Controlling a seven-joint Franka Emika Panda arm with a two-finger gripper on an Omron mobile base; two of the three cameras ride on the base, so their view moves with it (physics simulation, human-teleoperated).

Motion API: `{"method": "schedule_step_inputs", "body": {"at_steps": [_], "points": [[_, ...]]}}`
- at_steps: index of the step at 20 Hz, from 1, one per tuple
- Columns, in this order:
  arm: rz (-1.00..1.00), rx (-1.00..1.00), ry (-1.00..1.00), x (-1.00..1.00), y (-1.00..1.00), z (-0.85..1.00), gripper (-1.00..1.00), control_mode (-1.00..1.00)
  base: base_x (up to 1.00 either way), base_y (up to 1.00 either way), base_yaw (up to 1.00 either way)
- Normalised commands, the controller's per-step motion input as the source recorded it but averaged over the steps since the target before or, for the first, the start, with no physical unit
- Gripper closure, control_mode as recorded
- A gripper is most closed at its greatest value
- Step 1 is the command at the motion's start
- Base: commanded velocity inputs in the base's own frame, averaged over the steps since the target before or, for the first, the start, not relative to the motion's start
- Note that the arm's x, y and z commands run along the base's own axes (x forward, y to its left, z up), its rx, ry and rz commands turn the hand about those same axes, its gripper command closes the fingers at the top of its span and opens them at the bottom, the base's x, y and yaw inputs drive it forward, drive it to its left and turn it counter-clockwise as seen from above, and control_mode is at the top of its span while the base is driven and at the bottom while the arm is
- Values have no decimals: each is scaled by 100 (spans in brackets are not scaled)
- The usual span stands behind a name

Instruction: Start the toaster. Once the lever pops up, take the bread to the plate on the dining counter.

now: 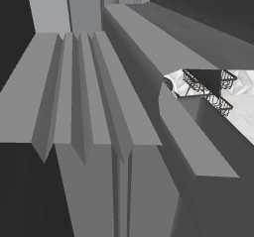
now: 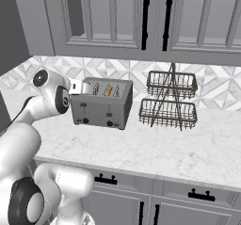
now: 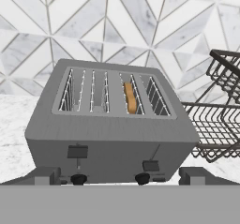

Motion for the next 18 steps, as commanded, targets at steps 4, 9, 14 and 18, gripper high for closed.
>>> {"method": "schedule_step_inputs", "body": {"at_steps": [4,9,14,18], "points": [[0,0,0,0,0,0,-100,-100,0,0,0],[0,0,0,0,0,0,-100,-100,0,0,0],[0,0,0,0,0,0,-100,-100,0,0,0],[0,0,0,0,0,0,-100,-100,0,0,0]]}}
